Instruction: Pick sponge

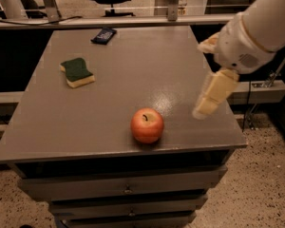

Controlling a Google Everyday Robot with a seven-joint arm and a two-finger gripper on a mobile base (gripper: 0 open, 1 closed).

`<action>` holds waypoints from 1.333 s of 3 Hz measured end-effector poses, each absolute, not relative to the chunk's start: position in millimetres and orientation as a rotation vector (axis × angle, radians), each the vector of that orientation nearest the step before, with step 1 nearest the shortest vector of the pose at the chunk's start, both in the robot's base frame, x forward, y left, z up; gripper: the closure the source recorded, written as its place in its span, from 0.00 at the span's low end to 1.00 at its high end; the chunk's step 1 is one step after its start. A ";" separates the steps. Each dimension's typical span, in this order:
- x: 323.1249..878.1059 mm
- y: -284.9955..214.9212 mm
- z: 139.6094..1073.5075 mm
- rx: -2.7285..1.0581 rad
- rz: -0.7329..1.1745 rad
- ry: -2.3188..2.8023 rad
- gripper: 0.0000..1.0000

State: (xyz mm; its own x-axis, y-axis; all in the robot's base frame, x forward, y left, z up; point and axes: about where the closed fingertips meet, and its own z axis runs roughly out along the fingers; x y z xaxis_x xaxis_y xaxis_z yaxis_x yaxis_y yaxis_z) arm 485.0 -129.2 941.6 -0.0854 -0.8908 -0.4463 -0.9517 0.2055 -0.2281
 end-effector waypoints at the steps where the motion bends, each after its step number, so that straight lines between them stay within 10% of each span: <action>1: 510.7 -60.0 926.6 -1.683 0.318 1.856 0.00; 2: 541.8 23.4 928.3 -1.623 0.414 1.695 0.00; 4: 551.9 25.6 929.1 -1.576 0.381 1.674 0.00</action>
Offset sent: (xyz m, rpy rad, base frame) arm 0.0833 0.2398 -0.0180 0.4586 -0.1143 0.2224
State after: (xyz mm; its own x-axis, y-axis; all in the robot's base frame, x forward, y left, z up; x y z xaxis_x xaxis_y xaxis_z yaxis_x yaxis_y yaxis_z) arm 551.9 25.6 929.1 0.0840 -0.7016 -0.7076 -0.9389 0.1822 -0.2920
